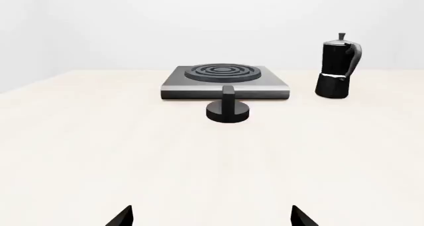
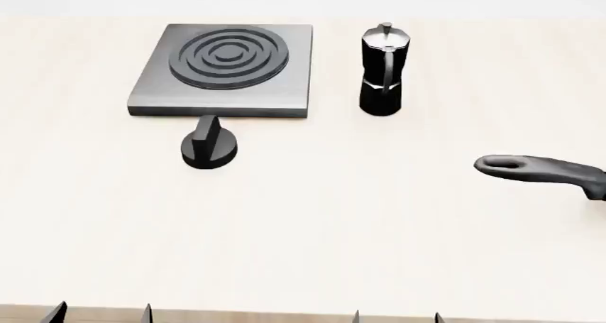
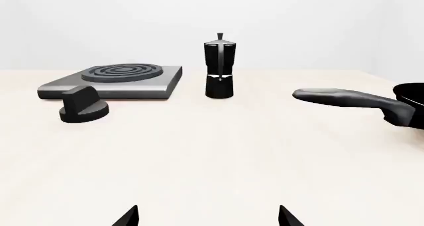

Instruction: Put the moka pot on the stove.

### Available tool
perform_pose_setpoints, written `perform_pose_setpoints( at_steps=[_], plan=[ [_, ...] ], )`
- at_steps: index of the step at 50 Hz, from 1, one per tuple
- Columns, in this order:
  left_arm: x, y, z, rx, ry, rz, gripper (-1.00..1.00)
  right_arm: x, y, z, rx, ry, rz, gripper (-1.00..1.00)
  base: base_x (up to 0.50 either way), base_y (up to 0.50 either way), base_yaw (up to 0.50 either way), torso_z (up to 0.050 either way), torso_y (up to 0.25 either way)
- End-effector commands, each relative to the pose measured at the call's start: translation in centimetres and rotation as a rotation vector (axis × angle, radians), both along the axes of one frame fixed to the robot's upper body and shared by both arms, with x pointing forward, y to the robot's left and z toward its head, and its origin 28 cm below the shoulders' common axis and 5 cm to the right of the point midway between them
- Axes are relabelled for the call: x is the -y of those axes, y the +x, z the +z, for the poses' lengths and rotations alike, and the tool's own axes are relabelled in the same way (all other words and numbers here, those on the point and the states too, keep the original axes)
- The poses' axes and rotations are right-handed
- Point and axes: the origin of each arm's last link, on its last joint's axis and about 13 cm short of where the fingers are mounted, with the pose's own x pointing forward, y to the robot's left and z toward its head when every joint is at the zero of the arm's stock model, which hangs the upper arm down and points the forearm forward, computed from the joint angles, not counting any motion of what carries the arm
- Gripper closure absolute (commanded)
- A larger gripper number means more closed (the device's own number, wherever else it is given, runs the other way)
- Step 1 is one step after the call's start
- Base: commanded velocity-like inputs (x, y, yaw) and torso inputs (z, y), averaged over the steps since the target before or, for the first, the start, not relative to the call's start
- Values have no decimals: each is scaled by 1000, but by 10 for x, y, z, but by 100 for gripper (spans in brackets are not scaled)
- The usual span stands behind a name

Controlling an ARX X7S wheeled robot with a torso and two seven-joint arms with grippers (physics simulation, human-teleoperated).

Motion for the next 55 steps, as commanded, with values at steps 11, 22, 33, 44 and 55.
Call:
perform_pose_setpoints(
  at_steps=[11,22,33,44,55],
  plan=[
    [0,-1,-5,13,13,-3,-100,0,0,0,-3,-1,19,-100,0,0,0,0,0],
    [0,-1,-10,9,22,-2,-100,0,0,0,10,-36,8,-100,0,0,0,0,0],
    [1,-4,-10,30,25,-7,-100,0,0,0,10,-37,9,-100,0,0,0,0,0],
    [1,-7,-6,53,24,-3,-100,0,1,0,30,-40,1,-100,0,0,0,0,0],
    [2,-10,0,84,31,-7,-100,0,1,0,48,-50,3,-100,0,0,0,0,0]
  ],
)
